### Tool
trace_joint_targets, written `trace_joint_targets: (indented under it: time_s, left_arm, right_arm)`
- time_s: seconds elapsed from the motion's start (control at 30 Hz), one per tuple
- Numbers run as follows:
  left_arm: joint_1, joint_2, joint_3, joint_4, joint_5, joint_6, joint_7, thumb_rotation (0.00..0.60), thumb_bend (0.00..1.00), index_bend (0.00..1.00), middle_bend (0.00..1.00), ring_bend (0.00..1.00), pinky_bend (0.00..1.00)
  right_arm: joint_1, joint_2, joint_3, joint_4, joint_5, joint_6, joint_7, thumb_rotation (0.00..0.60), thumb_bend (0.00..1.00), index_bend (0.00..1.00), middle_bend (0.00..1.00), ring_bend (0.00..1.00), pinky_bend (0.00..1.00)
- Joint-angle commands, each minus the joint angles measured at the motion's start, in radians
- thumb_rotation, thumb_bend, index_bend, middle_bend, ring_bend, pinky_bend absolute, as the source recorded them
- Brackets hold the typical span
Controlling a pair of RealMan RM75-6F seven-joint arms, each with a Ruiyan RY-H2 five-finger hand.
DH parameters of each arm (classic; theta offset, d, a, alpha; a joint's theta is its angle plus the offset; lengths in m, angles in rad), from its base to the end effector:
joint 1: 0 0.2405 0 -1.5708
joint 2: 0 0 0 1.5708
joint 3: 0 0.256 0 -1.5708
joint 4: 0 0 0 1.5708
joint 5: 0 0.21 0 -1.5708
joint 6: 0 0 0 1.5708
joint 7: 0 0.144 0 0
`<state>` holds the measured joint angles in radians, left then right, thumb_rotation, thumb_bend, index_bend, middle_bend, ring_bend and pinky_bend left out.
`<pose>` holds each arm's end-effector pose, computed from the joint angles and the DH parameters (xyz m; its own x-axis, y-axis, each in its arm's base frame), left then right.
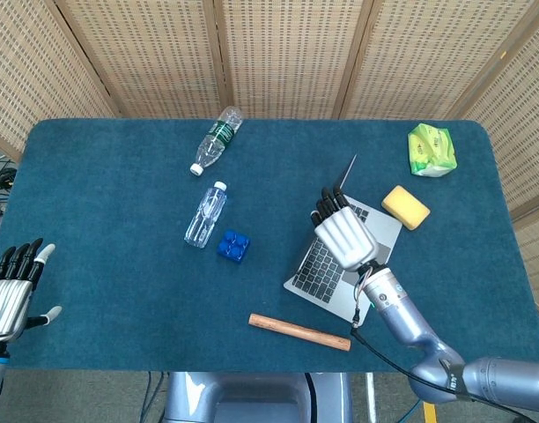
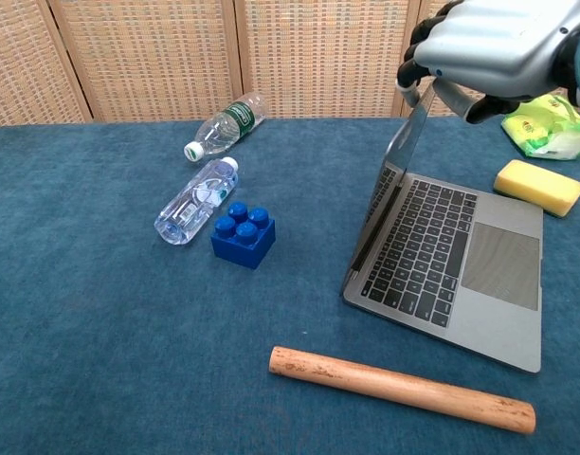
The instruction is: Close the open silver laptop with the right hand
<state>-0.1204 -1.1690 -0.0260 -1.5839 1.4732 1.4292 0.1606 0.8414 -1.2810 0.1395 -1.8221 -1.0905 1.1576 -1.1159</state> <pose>-0.3141 0.1869 0.1362 0.5183 0.0670 0.8526 0.8551 -0.0254 -0.5178 -0.0925 -0.3346 0.0665 0.8638 0.2355 0.4454 -0.3295 -0.4049 0.8530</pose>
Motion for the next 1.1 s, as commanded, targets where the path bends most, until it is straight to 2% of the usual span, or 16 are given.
trace_joint_targets:
  time_s: [0.03,0.17,0.3,1.1]
  left_arm:
    - [0.000,0.000,0.001,0.000,0.001,-0.001,-0.001,0.600,0.08,0.00,0.00,0.00,0.00]
    - [-0.002,0.001,0.003,-0.002,0.003,-0.004,-0.001,0.600,0.08,0.00,0.00,0.00,0.00]
    - [-0.002,0.000,0.004,-0.003,0.002,-0.006,0.003,0.600,0.08,0.00,0.00,0.00,0.00]
    - [-0.004,0.000,0.007,-0.004,0.003,-0.011,0.004,0.600,0.08,0.00,0.00,0.00,0.00]
  right_arm:
    - [-0.002,0.001,-0.006,0.010,-0.001,0.004,-0.001,0.600,0.88,0.36,0.30,0.16,0.17]
    - [-0.008,0.004,-0.010,0.018,0.007,0.014,-0.003,0.600,0.90,0.36,0.30,0.16,0.16]
    - [-0.012,0.011,-0.014,0.021,0.017,0.019,-0.003,0.600,1.00,0.36,0.30,0.16,0.17]
    - [-0.022,0.022,-0.031,0.041,0.066,0.029,-0.009,0.600,1.00,0.37,0.30,0.16,0.17]
